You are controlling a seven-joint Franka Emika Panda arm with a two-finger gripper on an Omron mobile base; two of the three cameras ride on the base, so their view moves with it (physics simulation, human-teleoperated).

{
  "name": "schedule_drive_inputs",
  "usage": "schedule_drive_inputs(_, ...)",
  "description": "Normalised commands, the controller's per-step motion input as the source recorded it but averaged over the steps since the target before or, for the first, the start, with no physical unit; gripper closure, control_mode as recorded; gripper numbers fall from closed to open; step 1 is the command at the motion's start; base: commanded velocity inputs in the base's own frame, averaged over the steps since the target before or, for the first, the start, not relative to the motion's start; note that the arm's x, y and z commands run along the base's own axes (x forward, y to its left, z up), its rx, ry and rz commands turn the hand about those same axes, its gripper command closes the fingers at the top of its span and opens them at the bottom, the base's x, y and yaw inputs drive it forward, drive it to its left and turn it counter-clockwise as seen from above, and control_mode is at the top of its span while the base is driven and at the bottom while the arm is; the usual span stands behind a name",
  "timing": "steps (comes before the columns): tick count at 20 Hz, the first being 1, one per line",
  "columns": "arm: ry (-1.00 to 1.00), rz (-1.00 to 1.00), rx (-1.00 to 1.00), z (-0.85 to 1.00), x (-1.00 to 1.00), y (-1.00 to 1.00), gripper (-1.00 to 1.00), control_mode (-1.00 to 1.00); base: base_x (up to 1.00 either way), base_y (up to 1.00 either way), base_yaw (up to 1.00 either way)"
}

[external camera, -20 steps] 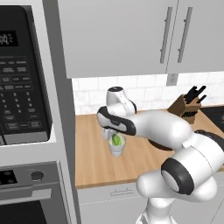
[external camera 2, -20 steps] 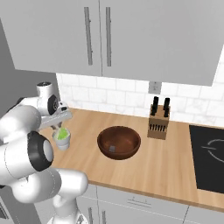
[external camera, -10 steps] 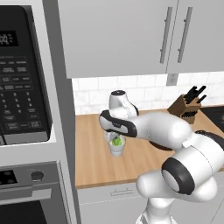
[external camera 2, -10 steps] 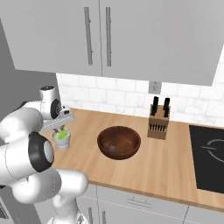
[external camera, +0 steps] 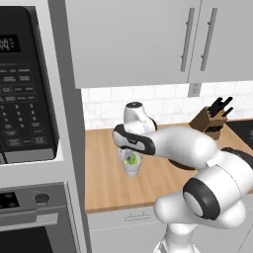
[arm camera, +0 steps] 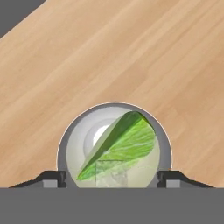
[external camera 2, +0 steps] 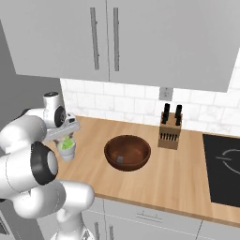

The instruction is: Grab a lemon wedge from the fridge and one ice cube from the ice bowl, and put them in the glass of lemonade.

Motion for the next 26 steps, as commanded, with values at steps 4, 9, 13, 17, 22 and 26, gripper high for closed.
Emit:
schedule_drive_inputs(4,-0.01,0.0,0.0,0.04,-0.02,-0.18,-1.0,-1.0,0.0,0.0,0.0)
schedule_drive_inputs(9,0.0,-0.04,0.0,0.57,-0.22,-0.11,-1.0,-1.0,0.0,0.0,0.0)
schedule_drive_inputs(13,0.0,-0.06,0.01,0.55,-0.33,-0.08,-1.0,-1.0,0.0,0.0,0.0)
schedule_drive_inputs(17,0.0,-0.12,0.01,-0.07,-0.47,-0.32,-1.0,-1.0,0.0,0.0,0.0)
schedule_drive_inputs(22,-0.01,-0.08,0.03,0.0,-0.42,-0.17,-1.0,-1.0,0.0,0.0,0.0)
schedule_drive_inputs(26,-0.02,-0.17,0.04,0.0,-0.09,-0.3,-1.0,-1.0,0.0,0.0,0.0)
